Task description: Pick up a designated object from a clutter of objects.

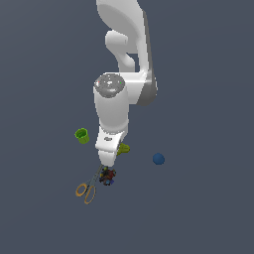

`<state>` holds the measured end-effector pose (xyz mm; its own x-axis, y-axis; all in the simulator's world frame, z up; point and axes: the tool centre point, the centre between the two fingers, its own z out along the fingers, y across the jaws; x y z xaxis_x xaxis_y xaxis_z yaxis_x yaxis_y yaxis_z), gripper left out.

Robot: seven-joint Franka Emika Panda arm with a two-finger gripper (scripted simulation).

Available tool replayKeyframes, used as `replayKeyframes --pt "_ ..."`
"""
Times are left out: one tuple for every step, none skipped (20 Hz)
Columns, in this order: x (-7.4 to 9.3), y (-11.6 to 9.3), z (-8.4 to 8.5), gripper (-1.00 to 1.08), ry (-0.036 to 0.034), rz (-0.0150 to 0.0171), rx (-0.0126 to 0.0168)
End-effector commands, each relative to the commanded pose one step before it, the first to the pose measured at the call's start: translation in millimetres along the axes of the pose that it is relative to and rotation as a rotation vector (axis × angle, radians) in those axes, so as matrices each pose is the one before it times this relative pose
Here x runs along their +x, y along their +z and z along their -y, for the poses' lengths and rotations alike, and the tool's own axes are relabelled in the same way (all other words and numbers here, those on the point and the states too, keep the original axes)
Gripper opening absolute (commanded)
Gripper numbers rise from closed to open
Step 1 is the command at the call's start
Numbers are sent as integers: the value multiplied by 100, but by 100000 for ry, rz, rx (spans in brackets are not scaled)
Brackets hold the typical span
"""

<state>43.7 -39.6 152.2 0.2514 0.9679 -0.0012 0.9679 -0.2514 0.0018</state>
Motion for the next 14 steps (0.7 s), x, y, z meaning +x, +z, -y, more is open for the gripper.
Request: replayKeyframes --pt "1358 -2875 127 -100 -34 -10 -241" --pt "560 -1108 52 -100 -14 28 38" --pt "547 -1132 55 -100 0 0 0" --pt "541 -1119 53 -100 0 0 0" --pt "553 -1069 40 -100 -20 27 60" --pt "531 -1097 48 -100 0 0 0" --pt "528 -1087 45 -100 0 0 0" --pt "524 -1078 43 -100 0 0 0" --pt "521 -1069 40 -100 0 0 0" --pt "524 -1024 22 -100 -14 -7 67" --pt "516 -1053 34 -100 0 0 0" --pt "513 -1045 31 -100 0 0 0" --pt "508 -1014 15 -100 -4 -18 45" --pt "509 -1029 24 -100 0 0 0"
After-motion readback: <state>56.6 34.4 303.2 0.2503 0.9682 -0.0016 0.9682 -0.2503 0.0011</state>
